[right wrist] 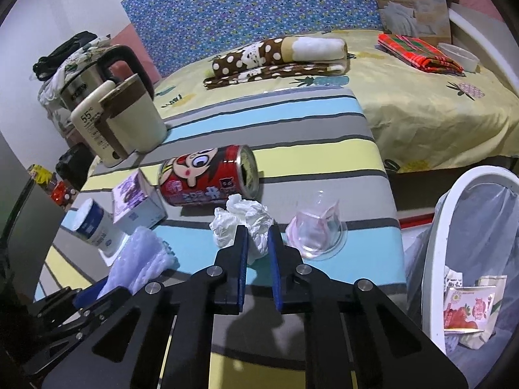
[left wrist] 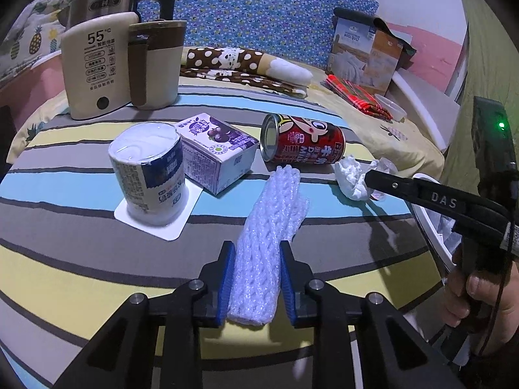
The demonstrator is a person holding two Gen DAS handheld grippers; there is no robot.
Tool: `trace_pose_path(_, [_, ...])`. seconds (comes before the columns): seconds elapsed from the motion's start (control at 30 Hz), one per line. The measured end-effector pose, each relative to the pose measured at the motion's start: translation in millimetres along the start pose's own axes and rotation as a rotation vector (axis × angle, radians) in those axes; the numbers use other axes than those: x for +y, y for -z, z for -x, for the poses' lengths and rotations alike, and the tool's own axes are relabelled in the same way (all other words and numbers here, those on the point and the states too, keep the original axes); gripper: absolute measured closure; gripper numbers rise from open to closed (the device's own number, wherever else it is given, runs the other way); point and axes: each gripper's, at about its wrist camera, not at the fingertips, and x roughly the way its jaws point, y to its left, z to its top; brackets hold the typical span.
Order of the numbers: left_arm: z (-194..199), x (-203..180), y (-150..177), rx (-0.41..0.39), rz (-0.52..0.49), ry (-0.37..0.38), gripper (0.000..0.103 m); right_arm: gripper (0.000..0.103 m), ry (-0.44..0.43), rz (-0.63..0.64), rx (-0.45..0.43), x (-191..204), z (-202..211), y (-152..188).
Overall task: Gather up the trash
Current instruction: 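Grasp the white foam sleeve with the left tool while the right tool grasps the crumpled tissue, then carry the foam sleeve and tissue over the bin and open both tools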
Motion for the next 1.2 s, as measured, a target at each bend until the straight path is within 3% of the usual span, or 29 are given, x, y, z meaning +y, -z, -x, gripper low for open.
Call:
trace_pose_path(0.53, [41, -24, 22, -0.038, -0.019, -0.011, 0.077, 0.088, -0.037, 0.020, -0.048, 9, 52, 31])
trace_pose_path(1.2, [86, -95, 40, -0.073, -0.120, 0.069, 0.077, 0.088, 0.000, 0.000, -0.131, -5, 106, 56])
